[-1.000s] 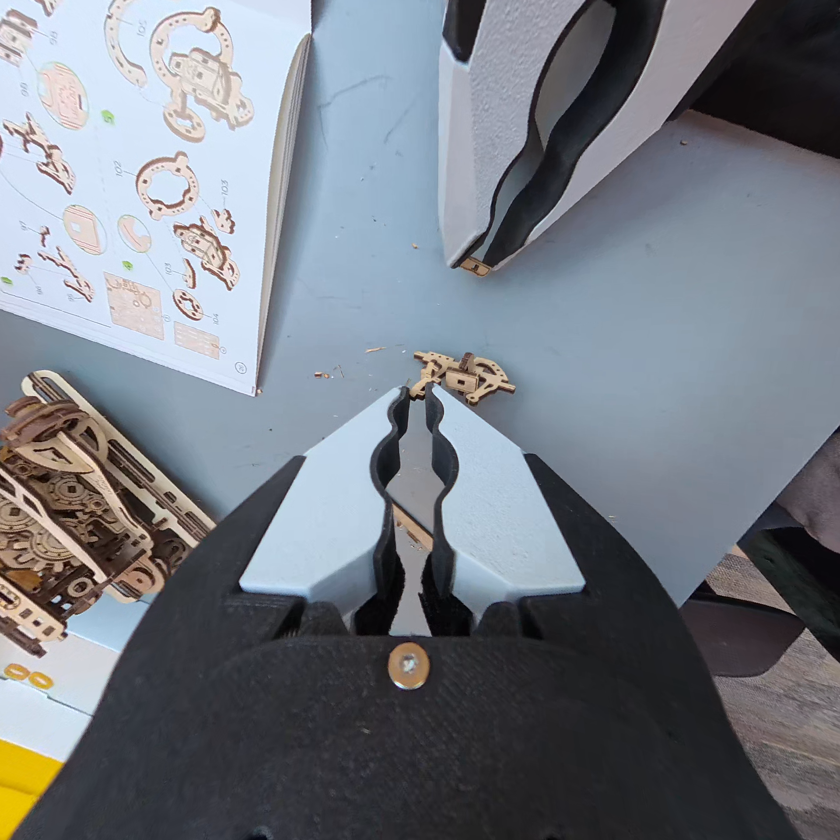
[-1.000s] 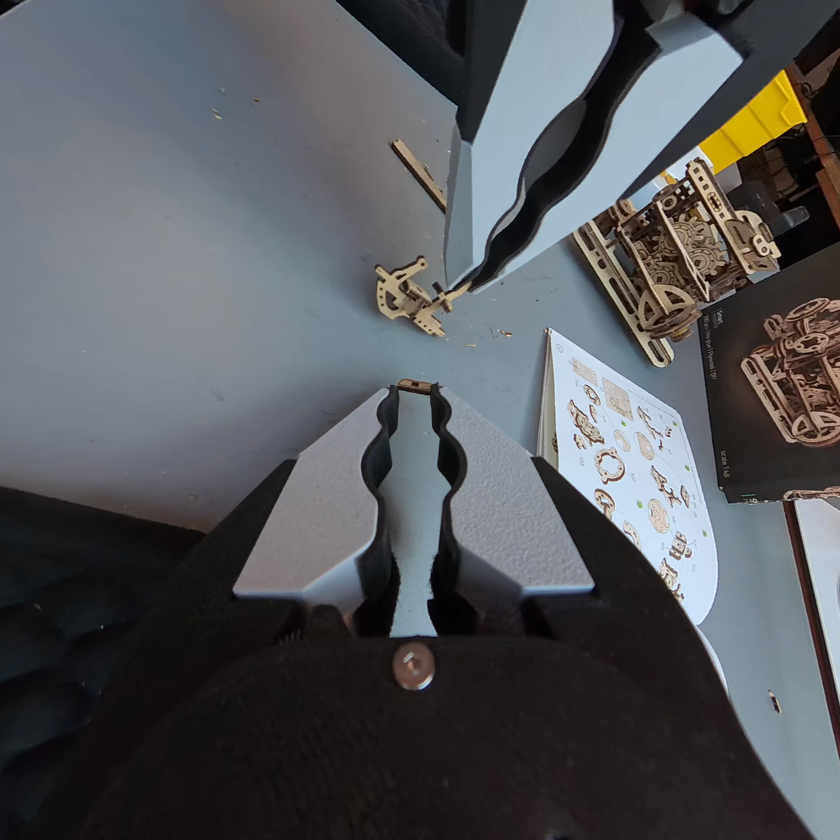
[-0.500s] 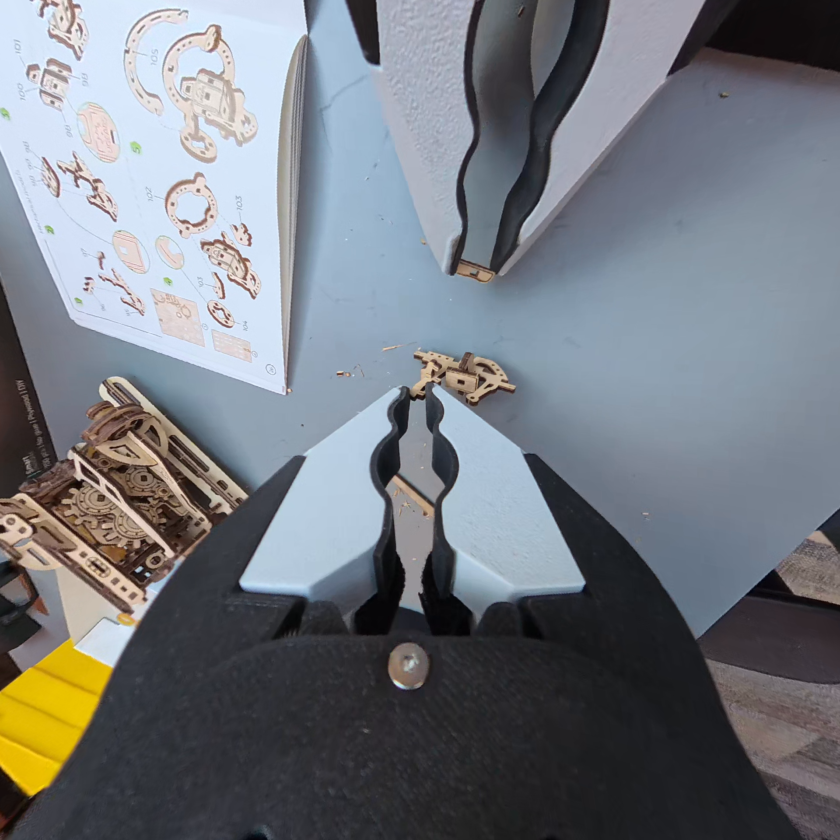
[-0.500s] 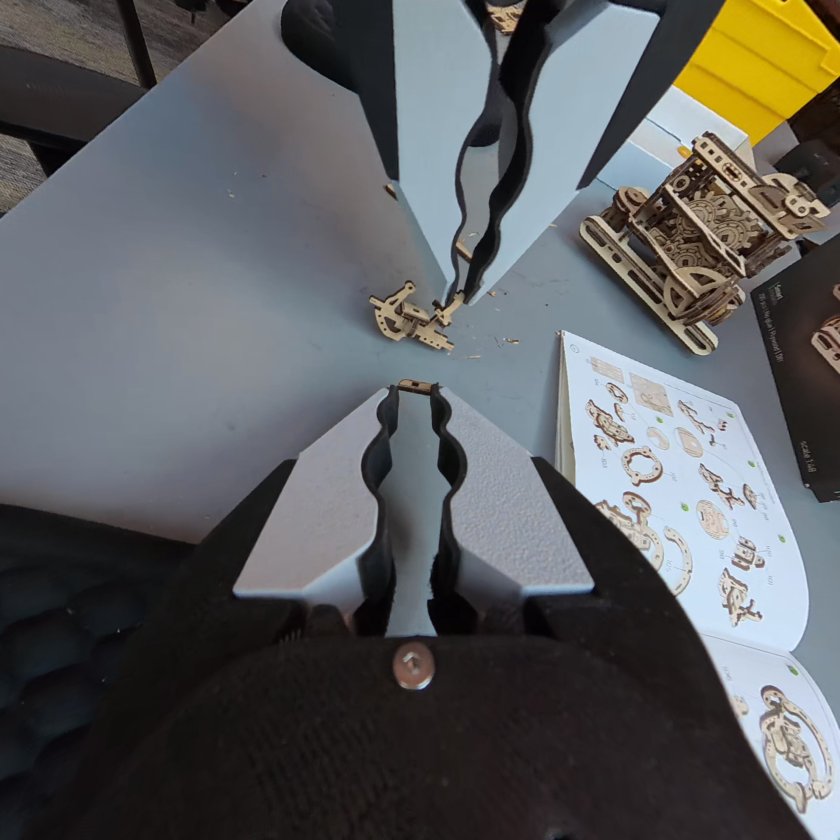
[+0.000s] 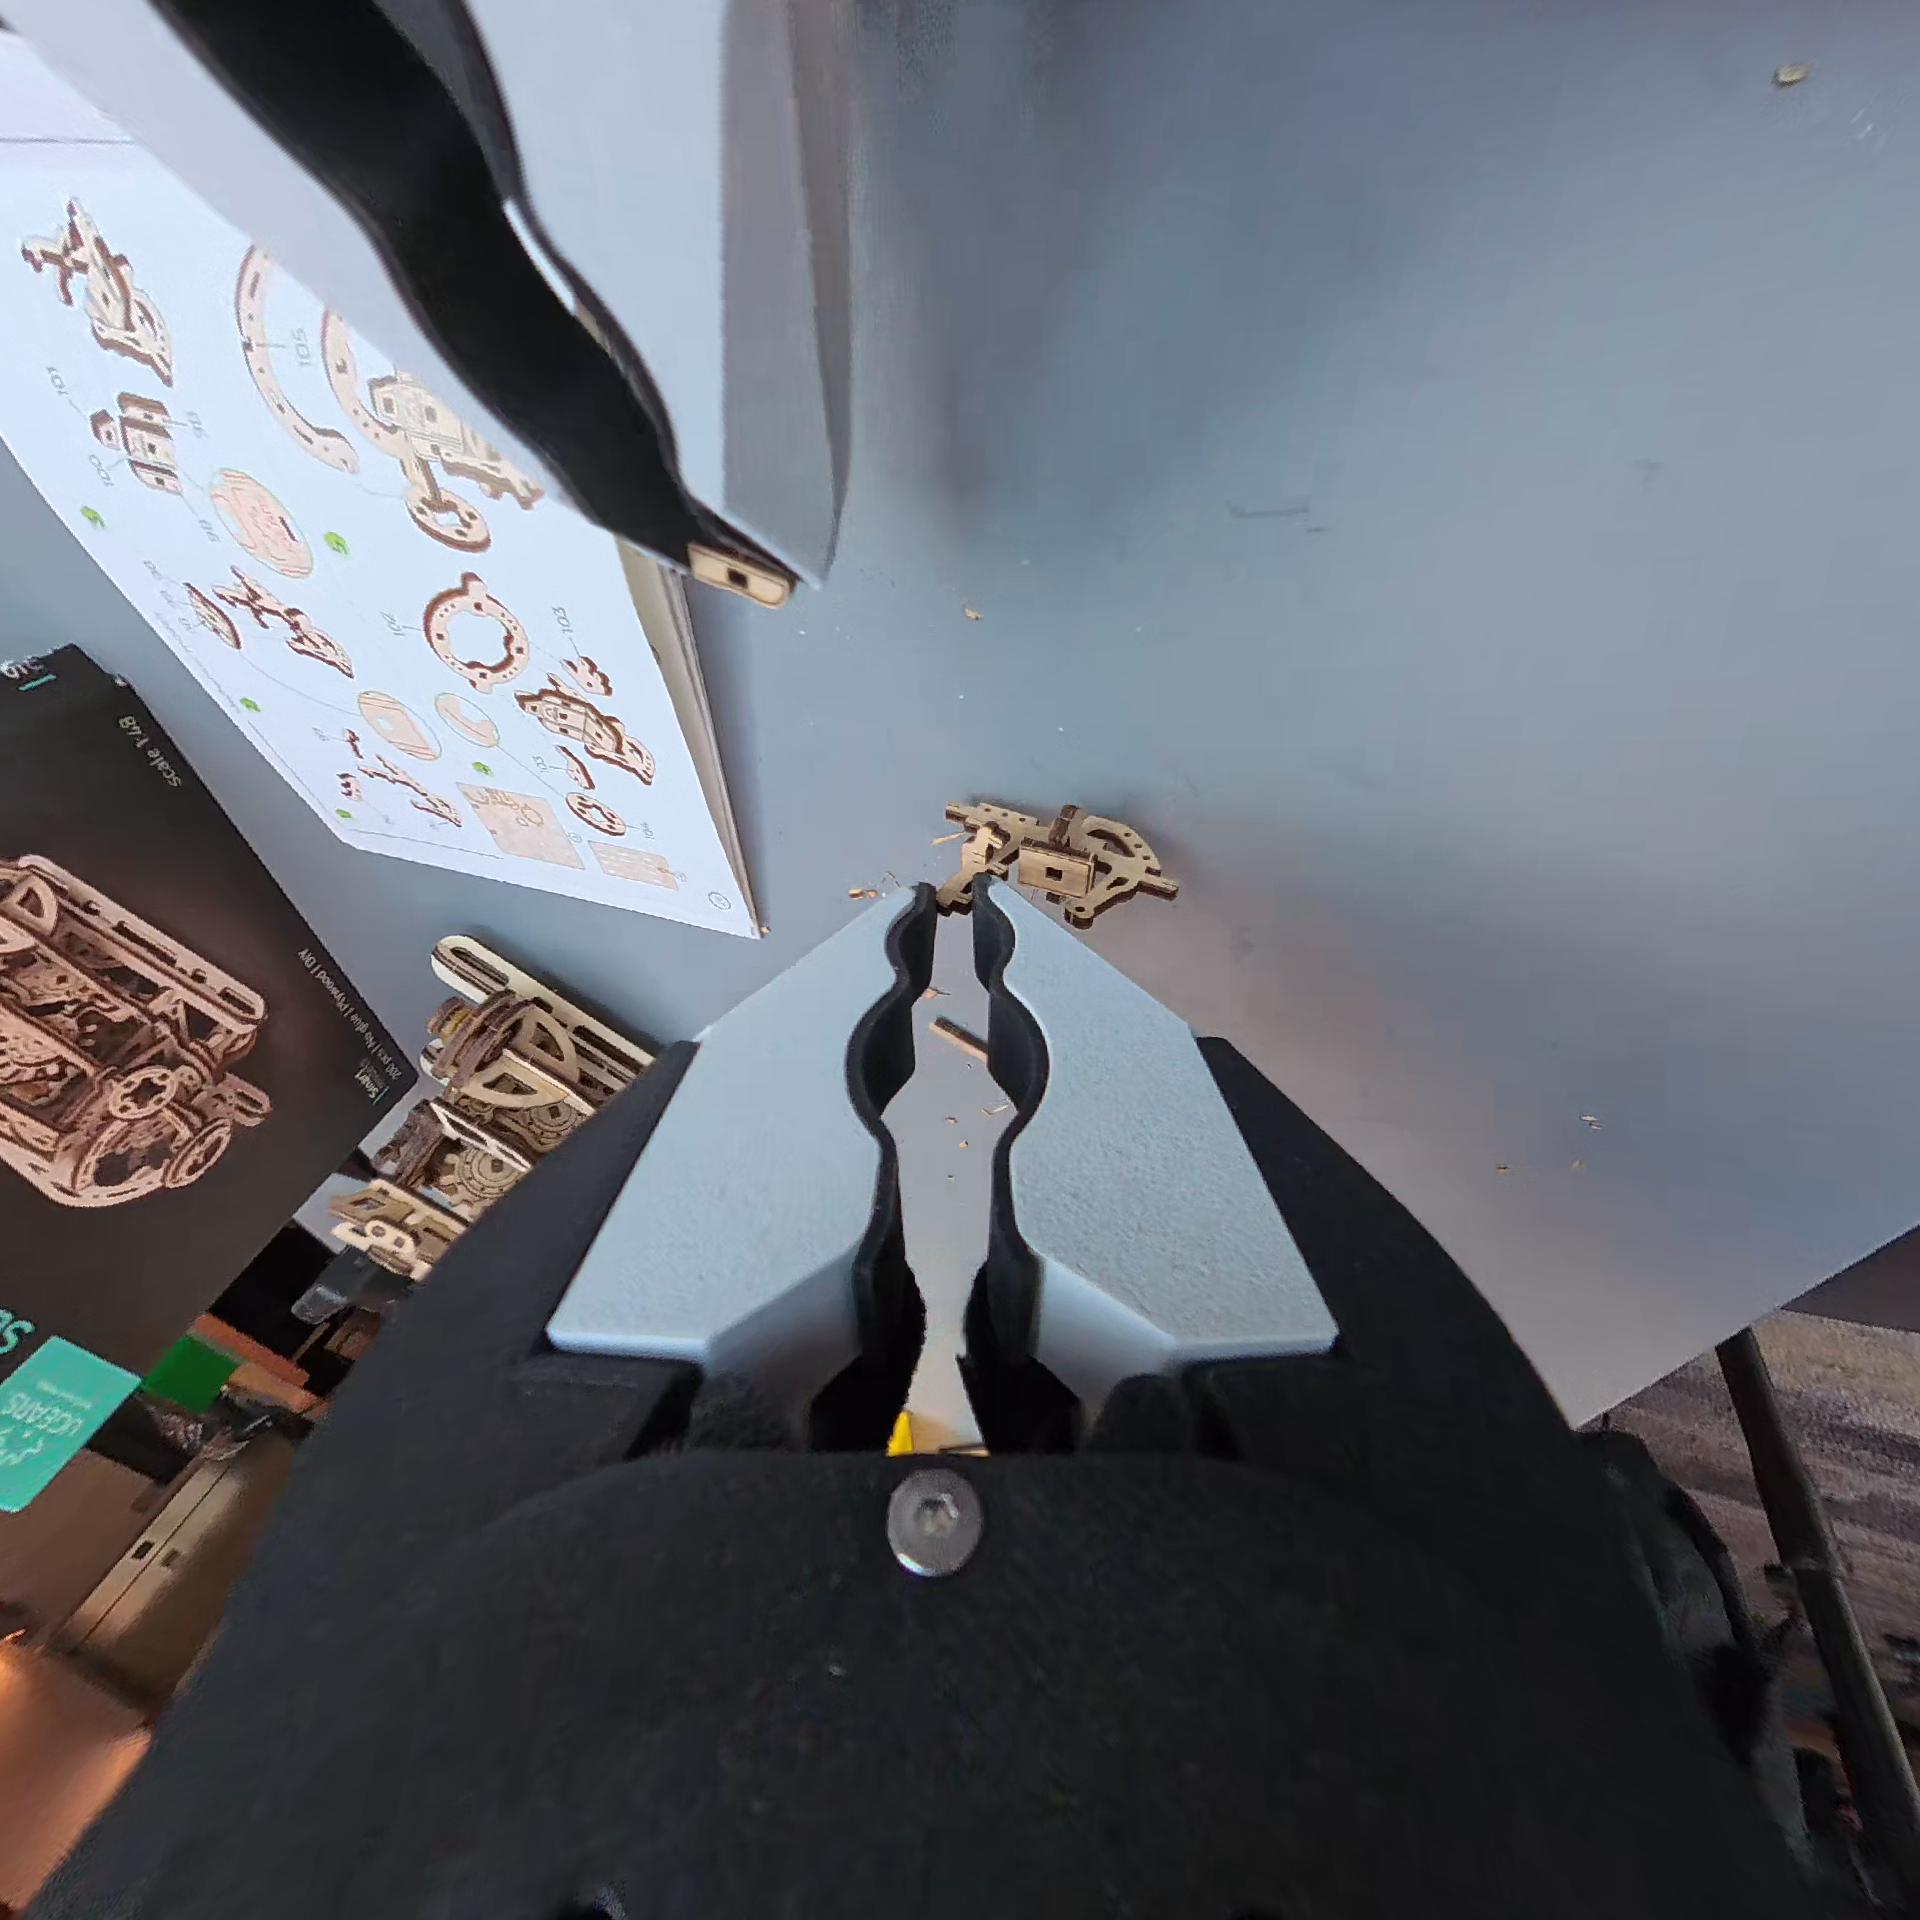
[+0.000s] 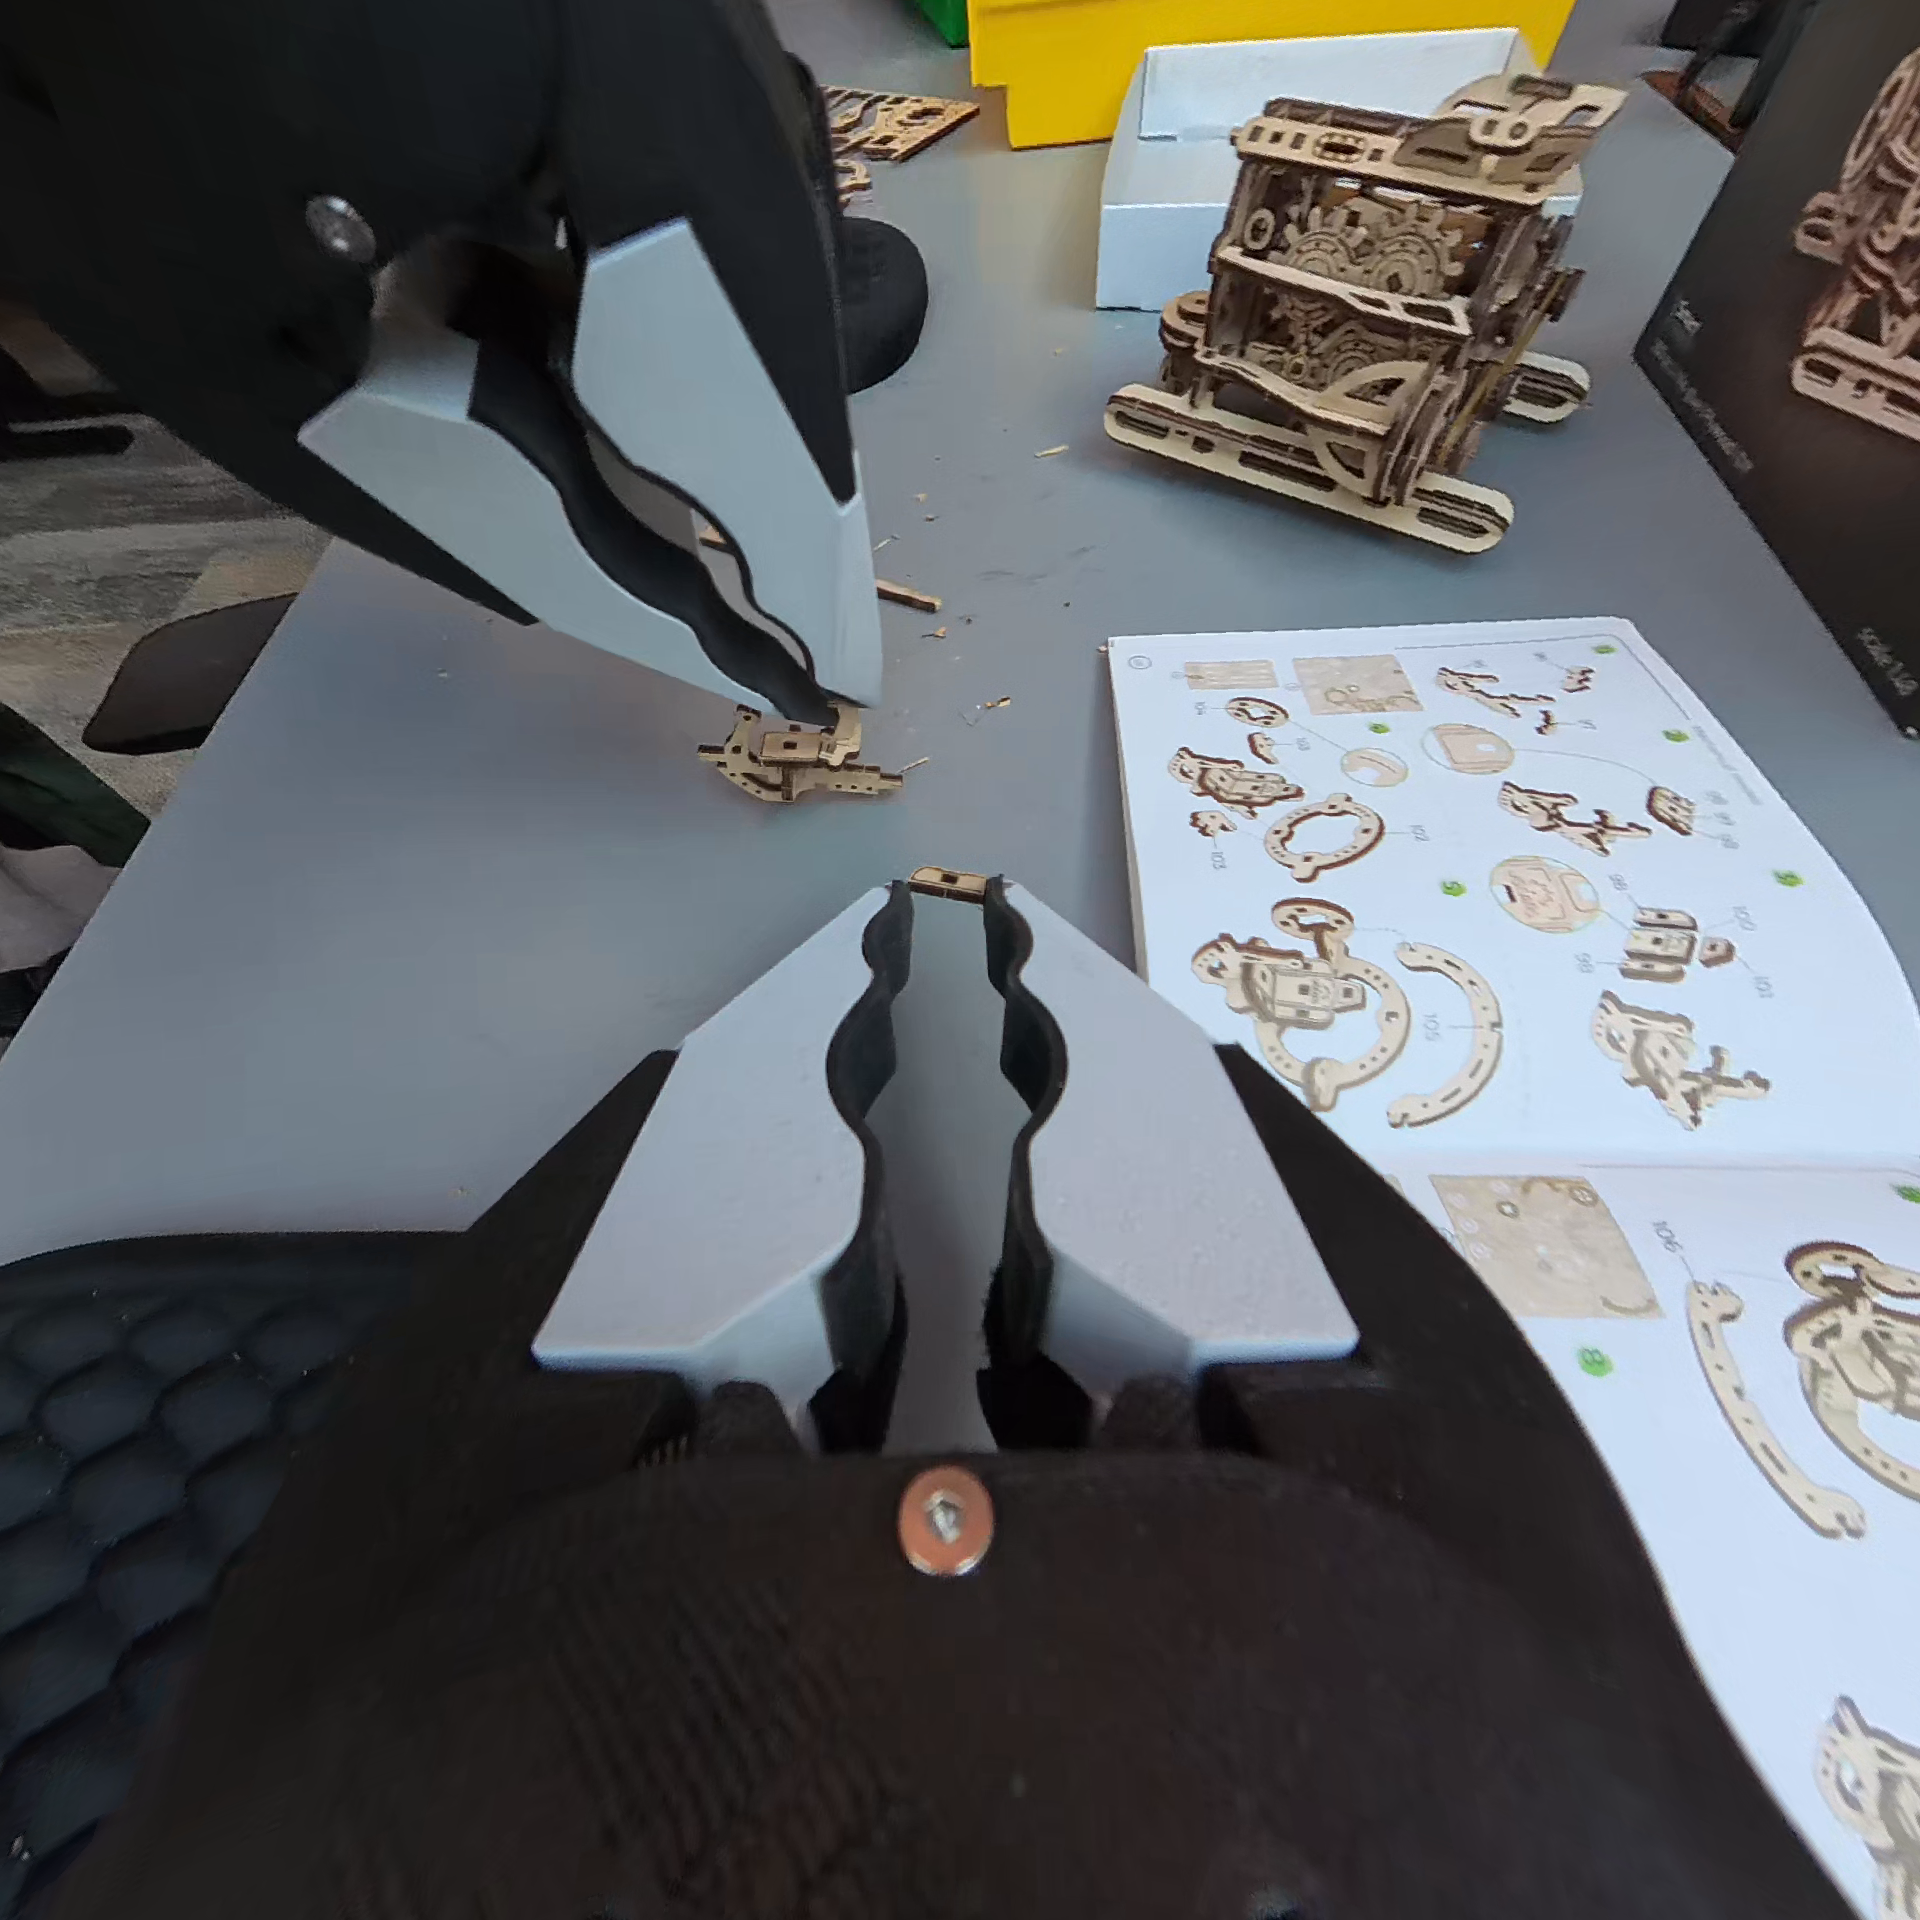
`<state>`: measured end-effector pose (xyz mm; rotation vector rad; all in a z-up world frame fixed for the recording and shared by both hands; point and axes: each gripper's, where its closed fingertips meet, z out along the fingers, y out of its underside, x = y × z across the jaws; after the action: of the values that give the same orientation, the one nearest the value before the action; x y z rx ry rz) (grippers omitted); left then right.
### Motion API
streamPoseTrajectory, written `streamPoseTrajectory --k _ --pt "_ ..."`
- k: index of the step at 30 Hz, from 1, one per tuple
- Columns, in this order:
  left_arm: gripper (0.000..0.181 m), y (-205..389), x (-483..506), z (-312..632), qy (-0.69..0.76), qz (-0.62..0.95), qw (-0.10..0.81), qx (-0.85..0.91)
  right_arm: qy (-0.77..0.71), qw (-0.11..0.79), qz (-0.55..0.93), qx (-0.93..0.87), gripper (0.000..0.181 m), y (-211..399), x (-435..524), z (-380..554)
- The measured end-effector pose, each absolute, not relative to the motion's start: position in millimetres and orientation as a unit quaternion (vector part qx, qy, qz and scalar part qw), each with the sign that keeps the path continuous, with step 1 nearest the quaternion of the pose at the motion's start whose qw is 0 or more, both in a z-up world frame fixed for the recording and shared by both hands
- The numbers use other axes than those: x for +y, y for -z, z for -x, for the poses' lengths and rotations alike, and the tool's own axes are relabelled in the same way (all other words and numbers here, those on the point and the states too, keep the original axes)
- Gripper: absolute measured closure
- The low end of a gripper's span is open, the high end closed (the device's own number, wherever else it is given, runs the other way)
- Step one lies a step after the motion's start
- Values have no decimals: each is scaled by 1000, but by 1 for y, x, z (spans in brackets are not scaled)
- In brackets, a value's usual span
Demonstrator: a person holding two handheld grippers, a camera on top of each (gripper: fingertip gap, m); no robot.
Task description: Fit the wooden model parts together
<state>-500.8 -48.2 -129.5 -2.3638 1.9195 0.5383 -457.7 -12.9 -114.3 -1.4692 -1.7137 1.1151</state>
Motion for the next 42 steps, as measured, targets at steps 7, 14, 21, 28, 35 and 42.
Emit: streamPoseTrajectory --k 7,14,21,28,35,42 --pt "177 127 -45 490 -226 738 -6 636 -434 288 582 -624 168 114 6 450" --pt "176 132 -46 483 -263 717 -39 644 -405 284 574 -653 168 125 0 450" --pt "172 136 -45 468 -255 731 -28 632 -390 276 564 -674 168 133 -12 449" --pt "166 122 -49 463 -213 779 33 589 -378 279 552 -689 168 135 -19 448" --pt "162 91 -62 475 -7 884 252 393 -418 286 502 -701 168 122 -34 449" --pt "164 118 -69 482 118 865 369 319 -439 277 463 -718 168 112 -46 462"
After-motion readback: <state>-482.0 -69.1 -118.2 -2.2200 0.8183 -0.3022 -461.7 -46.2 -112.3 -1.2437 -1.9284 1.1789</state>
